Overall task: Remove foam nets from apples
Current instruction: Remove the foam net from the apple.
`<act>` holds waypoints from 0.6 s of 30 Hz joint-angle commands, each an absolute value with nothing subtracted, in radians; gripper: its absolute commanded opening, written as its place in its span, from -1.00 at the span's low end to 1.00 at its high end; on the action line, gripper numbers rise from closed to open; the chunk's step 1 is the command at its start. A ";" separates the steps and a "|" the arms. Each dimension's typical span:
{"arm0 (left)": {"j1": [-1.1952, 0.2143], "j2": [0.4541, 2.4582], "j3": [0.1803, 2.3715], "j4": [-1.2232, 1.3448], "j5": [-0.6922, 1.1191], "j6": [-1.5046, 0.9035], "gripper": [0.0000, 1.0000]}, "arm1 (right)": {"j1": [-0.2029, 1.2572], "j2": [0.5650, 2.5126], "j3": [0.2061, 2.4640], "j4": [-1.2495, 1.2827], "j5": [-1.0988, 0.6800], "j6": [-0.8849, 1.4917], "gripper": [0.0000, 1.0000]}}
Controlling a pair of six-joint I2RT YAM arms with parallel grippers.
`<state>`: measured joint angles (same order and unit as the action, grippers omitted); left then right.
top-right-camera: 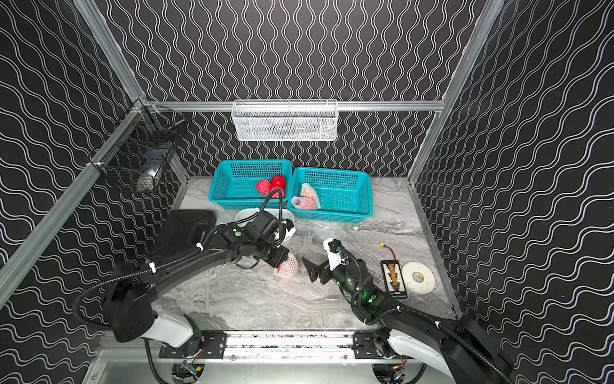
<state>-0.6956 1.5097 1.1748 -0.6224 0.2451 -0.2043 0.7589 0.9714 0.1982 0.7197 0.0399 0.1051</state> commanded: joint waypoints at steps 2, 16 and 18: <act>-0.671 1.501 1.180 -0.584 0.393 -0.185 -1.00 | 0.760 0.965 0.197 0.746 0.042 0.114 1.00; -0.620 1.426 1.260 -0.558 0.358 -0.153 -1.00 | 0.761 0.946 0.196 0.732 0.054 0.117 1.00; -0.592 1.410 1.265 -0.518 0.379 -0.165 -1.00 | 0.760 0.946 0.196 0.732 0.054 0.118 1.00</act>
<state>-0.6147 1.4315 1.2510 -0.5983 0.3202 -0.1593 0.7589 0.9485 0.1970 0.7124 0.0433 0.1120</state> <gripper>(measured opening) 0.060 0.998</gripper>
